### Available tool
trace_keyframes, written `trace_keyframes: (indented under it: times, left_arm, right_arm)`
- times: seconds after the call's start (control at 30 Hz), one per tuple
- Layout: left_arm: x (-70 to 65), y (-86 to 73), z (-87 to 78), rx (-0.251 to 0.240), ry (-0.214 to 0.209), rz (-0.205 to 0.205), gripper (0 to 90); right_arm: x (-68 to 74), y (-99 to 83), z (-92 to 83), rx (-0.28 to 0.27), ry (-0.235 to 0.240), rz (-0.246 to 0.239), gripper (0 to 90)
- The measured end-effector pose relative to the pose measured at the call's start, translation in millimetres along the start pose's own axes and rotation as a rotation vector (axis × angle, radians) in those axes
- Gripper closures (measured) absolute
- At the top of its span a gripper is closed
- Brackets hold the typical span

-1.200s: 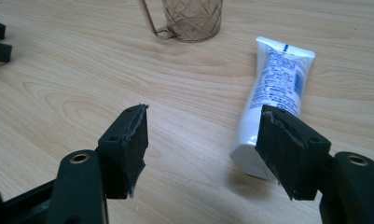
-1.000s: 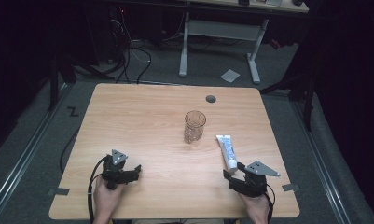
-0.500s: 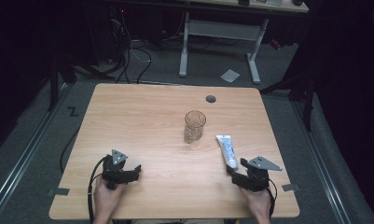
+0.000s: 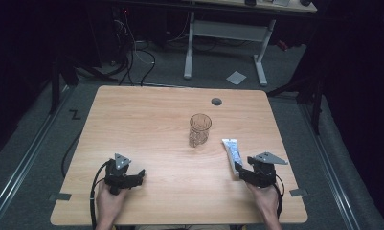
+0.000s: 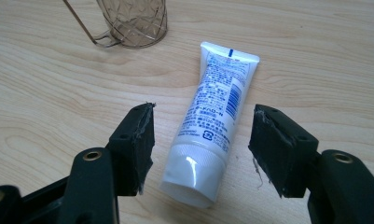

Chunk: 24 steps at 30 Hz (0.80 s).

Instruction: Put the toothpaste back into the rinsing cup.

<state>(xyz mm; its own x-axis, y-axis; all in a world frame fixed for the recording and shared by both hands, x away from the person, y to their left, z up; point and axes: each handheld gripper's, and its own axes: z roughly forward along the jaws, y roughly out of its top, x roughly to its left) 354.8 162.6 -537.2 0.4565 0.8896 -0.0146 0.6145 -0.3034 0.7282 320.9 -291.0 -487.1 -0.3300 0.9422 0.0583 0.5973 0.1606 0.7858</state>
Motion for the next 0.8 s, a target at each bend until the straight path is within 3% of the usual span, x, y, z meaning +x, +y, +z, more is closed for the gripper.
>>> trace_keyframes:
  times: [0.47, 0.8]
  left_arm:
    - [0.0, 0.0, 0.0, 0.0, 0.0, 0.0, 15.3]
    - [0.2, -0.3, -0.5, 0.0, -0.004, 0.0, 15.3]
  right_arm:
    - [3.0, 26.0, 8.0, 0.023, -0.004, -0.036, 39.7]
    - [2.8, 48.9, 18.5, 0.093, -0.014, -0.055, 38.4]
